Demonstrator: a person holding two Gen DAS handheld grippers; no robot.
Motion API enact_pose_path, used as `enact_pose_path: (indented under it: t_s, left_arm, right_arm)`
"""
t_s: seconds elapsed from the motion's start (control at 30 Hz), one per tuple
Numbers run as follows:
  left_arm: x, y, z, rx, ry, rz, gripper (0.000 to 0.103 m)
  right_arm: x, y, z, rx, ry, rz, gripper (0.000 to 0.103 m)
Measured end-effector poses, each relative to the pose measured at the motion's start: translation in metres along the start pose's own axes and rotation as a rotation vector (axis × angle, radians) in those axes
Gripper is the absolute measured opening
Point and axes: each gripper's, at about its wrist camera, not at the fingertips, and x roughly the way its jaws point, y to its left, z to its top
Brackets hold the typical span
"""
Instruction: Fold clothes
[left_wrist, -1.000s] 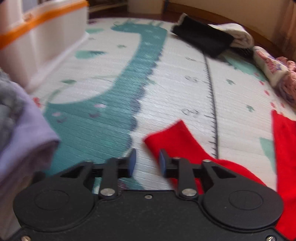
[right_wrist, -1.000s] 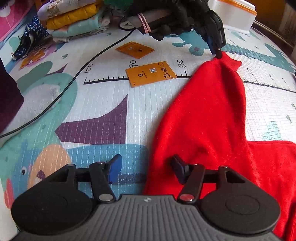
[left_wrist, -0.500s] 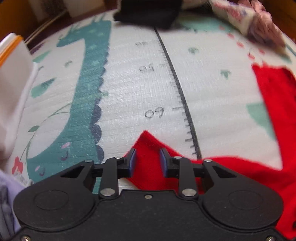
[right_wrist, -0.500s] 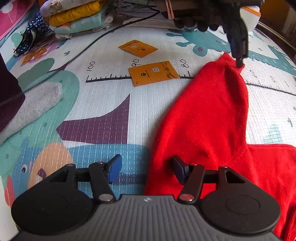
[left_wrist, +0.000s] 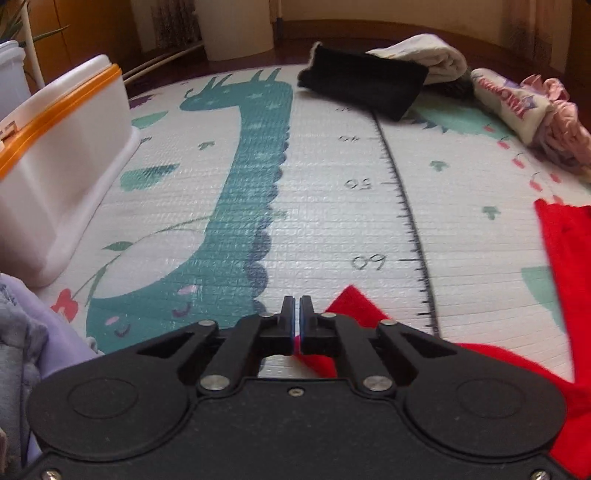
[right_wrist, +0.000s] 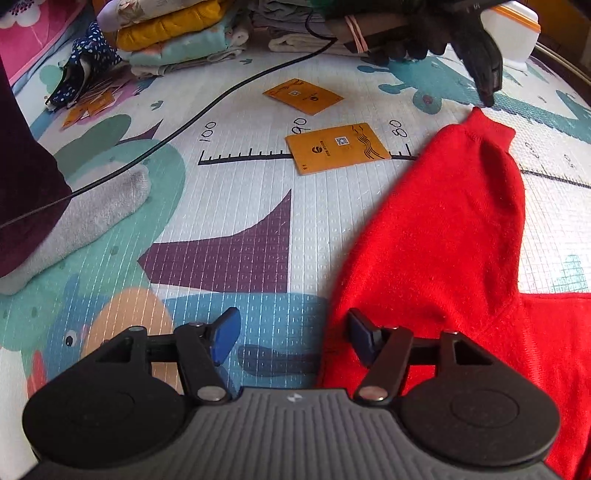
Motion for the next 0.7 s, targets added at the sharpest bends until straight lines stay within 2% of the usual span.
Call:
enact_pose_path:
  t_s: [0.23, 0.3, 0.33, 0.37, 0.4, 0.43, 0.47, 0.57, 0.7]
  left_arm:
    - [-0.037, -0.059, -0.019, 0.193, 0.042, -0.285, 0.000]
    - [-0.041, -0.075, -0.030, 0.255, 0.064, -0.331, 0.000]
    - [-0.041, -0.083, -0.036, 0.289, 0.077, -0.340, 0.003]
    - [-0.038, -0.087, -0.041, 0.319, 0.095, -0.308, 0.006]
    - [-0.030, -0.090, -0.047, 0.347, 0.121, -0.230, 0.012]
    - [-0.024, -0.089, -0.051, 0.361, 0.137, -0.167, 0.012]
    - [-0.021, -0.083, -0.051, 0.338, 0.135, -0.143, 0.014]
    - [-0.024, -0.069, -0.044, 0.256, 0.134, -0.138, 0.014]
    - [-0.046, -0.089, -0.041, 0.306, 0.085, -0.225, 0.014]
  right_arm:
    - [-0.017, 0.003, -0.006, 0.013, -0.088, -0.074, 0.058]
    - [-0.022, 0.002, -0.007, 0.030, -0.093, -0.074, 0.058]
    - [-0.024, 0.002, -0.009, 0.032, -0.093, -0.084, 0.058]
    - [-0.025, 0.002, -0.011, 0.033, -0.089, -0.096, 0.058]
    - [-0.025, 0.001, -0.014, 0.040, -0.079, -0.106, 0.058]
    - [-0.023, -0.001, -0.017, 0.055, -0.066, -0.114, 0.058]
    - [-0.021, -0.004, -0.020, 0.070, -0.053, -0.117, 0.058]
    - [-0.018, -0.003, -0.027, 0.082, -0.032, -0.101, 0.062]
    - [-0.037, 0.011, -0.037, 0.013, -0.103, -0.112, 0.057]
